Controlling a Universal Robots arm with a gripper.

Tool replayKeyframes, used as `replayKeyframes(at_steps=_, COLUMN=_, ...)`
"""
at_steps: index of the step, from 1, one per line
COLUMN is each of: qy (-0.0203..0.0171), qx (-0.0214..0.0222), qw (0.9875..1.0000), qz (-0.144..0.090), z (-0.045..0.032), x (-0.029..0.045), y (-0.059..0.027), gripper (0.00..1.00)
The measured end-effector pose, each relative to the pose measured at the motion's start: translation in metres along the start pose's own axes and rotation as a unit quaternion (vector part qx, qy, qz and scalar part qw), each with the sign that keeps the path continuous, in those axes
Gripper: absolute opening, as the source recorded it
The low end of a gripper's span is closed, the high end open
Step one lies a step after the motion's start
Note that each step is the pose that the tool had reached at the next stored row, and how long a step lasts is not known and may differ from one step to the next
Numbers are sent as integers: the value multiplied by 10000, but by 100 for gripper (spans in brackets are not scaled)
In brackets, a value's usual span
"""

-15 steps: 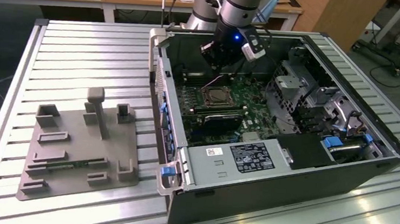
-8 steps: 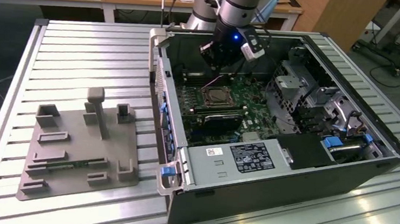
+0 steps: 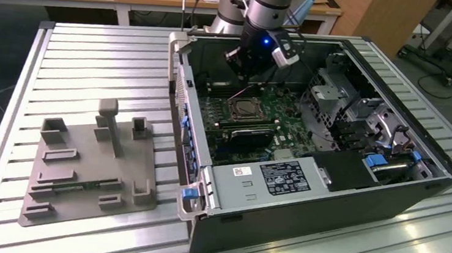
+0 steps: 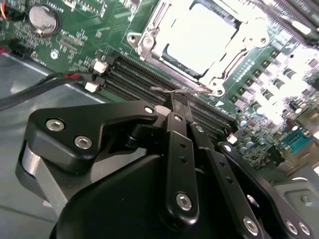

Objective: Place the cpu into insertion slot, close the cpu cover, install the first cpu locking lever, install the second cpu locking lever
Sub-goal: 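Install the first cpu locking lever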

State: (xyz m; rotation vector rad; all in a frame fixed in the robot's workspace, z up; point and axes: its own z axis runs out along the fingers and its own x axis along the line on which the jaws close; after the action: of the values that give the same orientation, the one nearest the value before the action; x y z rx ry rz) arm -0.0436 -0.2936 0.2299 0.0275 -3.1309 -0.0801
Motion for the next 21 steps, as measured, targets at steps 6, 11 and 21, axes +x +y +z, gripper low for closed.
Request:
replayKeyframes(at_steps=6, qy=2, qx=105, qw=9999, qz=0, z=15, x=-28, y=1, gripper=10)
replayKeyframes(at_steps=11, qy=-10, qx=112, qw=9999, qz=-3, z=31, x=-41, y=2, gripper=10)
replayKeyframes(at_steps=21, qy=-78, qx=149, qw=9999, qz=-8, z=57, x=-56, y=5, gripper=10)
